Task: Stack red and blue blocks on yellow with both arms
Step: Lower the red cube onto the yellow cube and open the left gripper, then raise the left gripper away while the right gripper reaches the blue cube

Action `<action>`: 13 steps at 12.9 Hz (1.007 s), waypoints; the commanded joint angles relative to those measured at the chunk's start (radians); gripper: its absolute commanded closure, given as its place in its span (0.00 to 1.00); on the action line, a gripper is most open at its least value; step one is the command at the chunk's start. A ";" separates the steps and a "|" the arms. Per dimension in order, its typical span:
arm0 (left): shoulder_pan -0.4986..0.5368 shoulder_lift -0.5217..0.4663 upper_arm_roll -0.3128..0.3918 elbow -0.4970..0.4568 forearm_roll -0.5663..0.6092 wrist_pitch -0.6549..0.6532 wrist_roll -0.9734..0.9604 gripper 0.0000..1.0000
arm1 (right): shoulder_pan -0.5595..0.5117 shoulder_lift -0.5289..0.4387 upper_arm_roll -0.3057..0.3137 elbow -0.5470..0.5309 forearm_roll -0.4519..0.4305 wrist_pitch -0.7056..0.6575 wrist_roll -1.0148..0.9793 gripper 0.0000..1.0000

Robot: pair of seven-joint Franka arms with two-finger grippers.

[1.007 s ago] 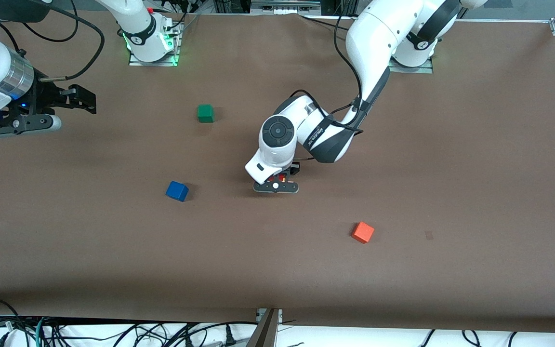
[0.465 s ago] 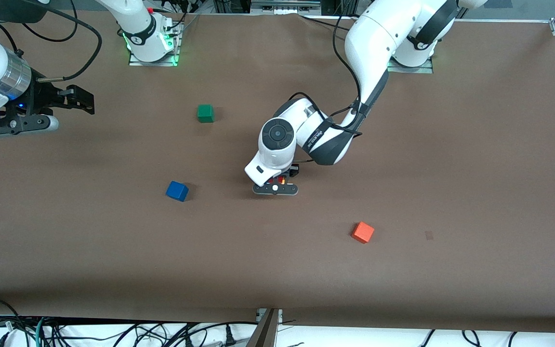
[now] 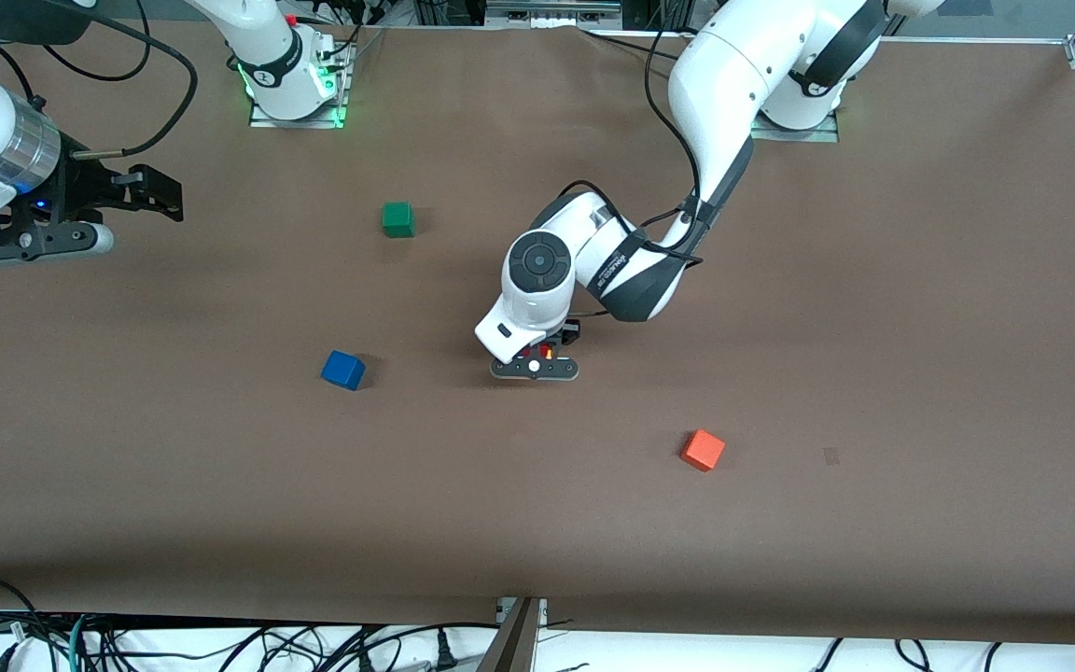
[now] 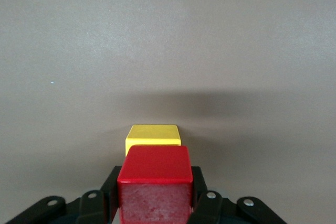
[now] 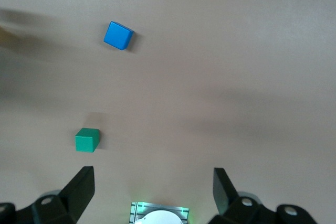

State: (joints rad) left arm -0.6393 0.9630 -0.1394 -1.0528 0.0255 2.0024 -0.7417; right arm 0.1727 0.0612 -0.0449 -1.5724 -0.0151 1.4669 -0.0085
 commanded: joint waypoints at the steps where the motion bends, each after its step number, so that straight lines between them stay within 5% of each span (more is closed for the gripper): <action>1: -0.003 0.025 0.009 0.042 0.004 -0.017 -0.008 0.67 | -0.006 0.002 0.000 0.008 0.018 -0.007 -0.011 0.00; 2: -0.003 0.025 0.015 0.042 0.007 -0.017 0.002 0.01 | -0.006 0.000 0.000 0.008 0.018 -0.007 -0.013 0.00; 8: 0.021 0.011 0.008 0.043 -0.002 -0.039 -0.001 0.00 | 0.005 0.003 0.008 0.011 0.017 0.015 -0.015 0.00; 13: 0.139 -0.073 0.008 0.079 -0.016 -0.177 0.059 0.00 | 0.014 0.148 0.010 0.014 0.020 0.029 -0.016 0.00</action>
State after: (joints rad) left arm -0.5498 0.9441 -0.1281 -0.9762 0.0222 1.8788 -0.7332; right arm 0.1847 0.1177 -0.0352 -1.5757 -0.0103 1.5010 -0.0118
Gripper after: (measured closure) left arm 0.000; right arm 0.000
